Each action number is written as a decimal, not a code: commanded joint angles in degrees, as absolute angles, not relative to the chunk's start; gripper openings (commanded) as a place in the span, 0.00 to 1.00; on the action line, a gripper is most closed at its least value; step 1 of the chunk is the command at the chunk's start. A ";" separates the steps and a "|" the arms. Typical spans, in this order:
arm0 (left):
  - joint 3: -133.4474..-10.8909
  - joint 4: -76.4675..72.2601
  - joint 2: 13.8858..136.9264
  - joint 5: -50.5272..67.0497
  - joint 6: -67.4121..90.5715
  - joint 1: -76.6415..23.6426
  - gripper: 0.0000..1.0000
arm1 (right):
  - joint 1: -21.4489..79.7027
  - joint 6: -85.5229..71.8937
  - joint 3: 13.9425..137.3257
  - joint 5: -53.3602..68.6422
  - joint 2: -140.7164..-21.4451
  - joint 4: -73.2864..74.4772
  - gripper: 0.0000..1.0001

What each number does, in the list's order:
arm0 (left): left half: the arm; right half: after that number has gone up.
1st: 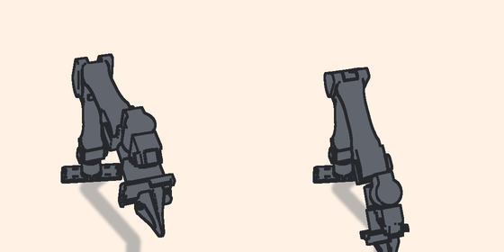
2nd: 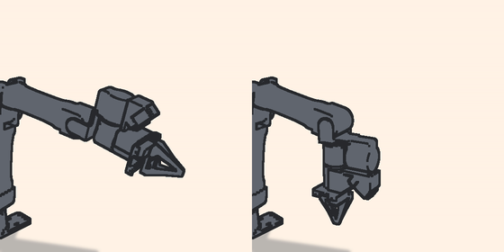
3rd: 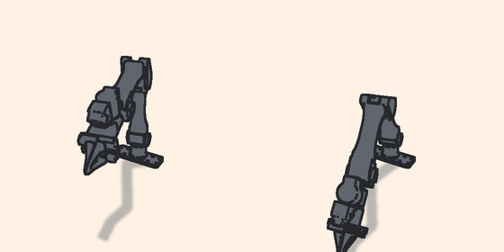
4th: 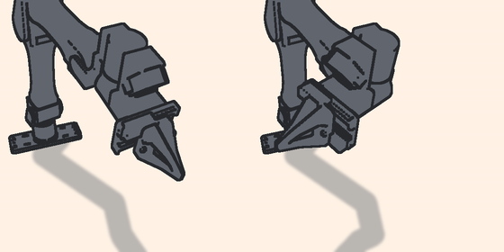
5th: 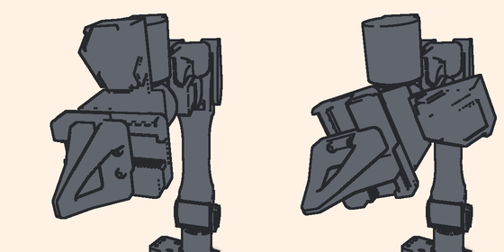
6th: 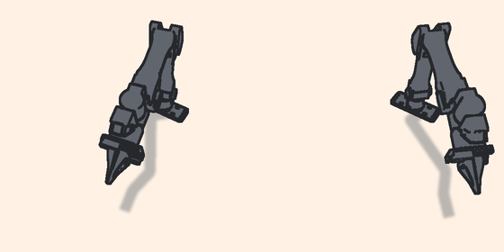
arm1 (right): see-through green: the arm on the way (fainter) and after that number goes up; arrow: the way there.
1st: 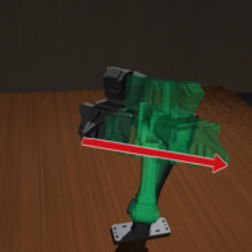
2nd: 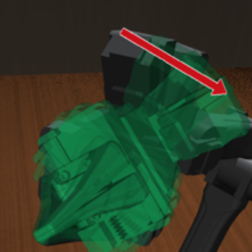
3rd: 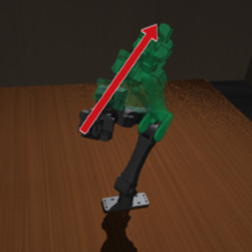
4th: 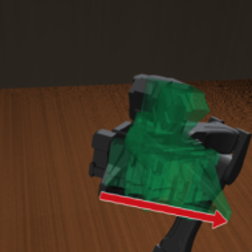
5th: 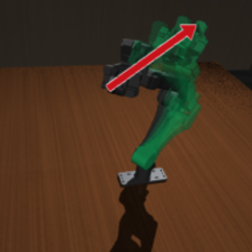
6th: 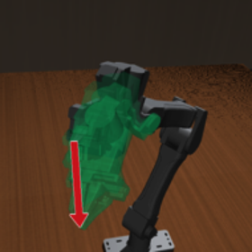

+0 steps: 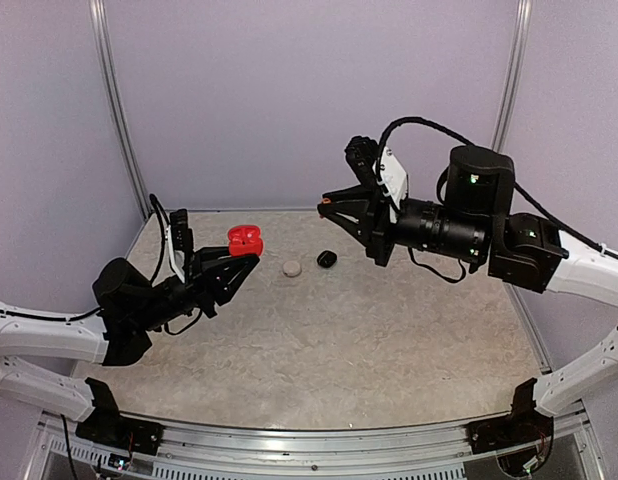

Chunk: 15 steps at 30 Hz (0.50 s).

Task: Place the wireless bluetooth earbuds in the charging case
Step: Pick up the right earbud from the center of the board, then insert the right earbud into the right side groove of the charging case.

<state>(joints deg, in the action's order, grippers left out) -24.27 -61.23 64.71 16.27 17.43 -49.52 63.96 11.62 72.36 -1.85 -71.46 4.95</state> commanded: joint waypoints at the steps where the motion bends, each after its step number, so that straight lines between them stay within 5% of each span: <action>1: -26.74 -62.11 65.90 17.36 18.54 -49.78 0.00 | 66.81 15.96 72.52 -0.09 -73.16 -3.95 0.07; 15: -28.88 -62.31 68.43 16.48 16.11 -53.31 0.00 | 69.33 17.24 73.39 2.61 -79.93 -11.09 0.08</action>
<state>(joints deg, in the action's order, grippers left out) -26.81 -61.08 67.33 16.45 17.63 -52.34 68.62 17.10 72.36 1.10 -78.76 -7.46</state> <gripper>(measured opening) 0.206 0.113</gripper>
